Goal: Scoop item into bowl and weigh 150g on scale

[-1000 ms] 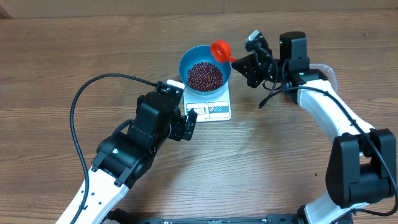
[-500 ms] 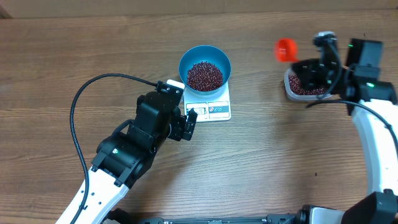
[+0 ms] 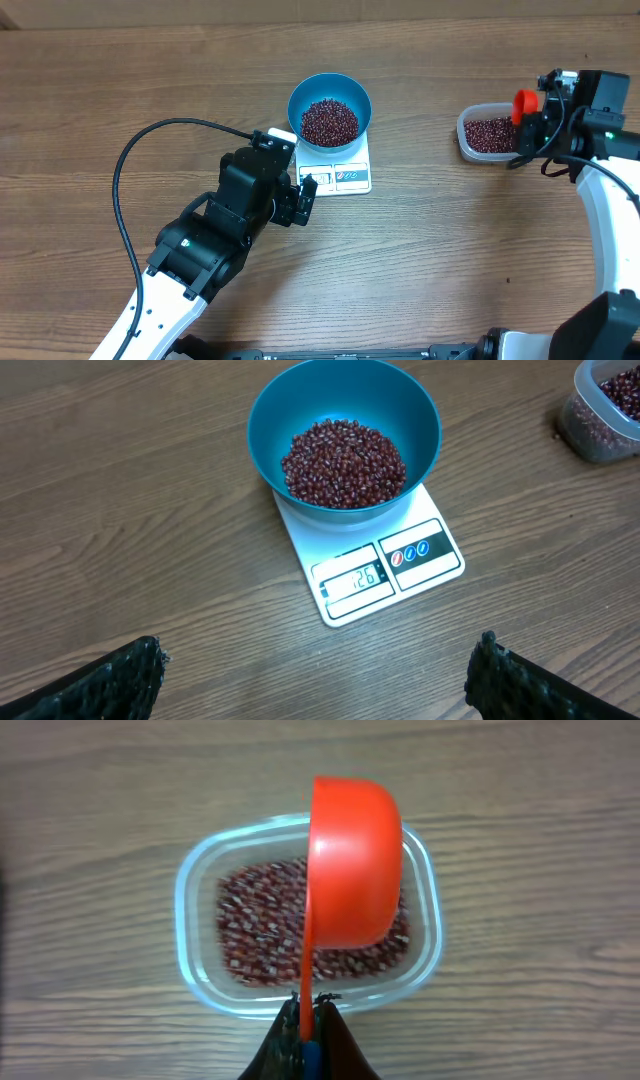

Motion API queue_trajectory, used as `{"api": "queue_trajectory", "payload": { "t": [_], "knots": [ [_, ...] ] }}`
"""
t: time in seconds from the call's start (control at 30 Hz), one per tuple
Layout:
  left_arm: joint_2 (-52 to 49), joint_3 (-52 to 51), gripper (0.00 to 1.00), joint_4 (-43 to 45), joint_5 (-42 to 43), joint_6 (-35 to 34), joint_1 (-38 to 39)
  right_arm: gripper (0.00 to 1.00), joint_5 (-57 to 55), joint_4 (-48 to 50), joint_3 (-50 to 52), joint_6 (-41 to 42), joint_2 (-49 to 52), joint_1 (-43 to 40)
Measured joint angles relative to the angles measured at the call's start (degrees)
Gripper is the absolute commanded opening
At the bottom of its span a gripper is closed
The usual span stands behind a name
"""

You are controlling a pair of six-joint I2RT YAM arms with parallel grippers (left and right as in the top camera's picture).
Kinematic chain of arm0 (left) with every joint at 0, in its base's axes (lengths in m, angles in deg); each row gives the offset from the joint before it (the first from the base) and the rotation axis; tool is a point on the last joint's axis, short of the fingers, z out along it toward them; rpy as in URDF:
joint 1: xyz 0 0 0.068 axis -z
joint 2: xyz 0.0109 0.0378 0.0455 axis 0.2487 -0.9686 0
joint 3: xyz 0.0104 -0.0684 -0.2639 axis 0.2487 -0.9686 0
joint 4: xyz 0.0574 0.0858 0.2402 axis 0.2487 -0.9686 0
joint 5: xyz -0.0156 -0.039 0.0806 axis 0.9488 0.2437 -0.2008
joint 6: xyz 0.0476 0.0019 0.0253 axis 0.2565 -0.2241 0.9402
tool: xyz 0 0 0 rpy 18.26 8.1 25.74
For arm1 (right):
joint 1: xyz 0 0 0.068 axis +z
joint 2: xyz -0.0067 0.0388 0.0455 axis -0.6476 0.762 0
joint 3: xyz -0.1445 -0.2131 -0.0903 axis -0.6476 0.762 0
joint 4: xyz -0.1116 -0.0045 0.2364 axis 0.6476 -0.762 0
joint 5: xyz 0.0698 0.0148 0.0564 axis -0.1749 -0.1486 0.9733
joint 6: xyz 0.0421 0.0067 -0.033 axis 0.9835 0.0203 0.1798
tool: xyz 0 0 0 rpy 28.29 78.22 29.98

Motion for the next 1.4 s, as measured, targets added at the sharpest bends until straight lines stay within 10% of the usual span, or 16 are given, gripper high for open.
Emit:
{"api": "queue_trajectory", "payload": {
  "t": [1.4],
  "knots": [
    [-0.02,0.00,0.99,0.00,0.00,0.00,0.00,0.04,-26.97,-2.38,0.00,-4.33,11.19,11.72]
  ]
}}
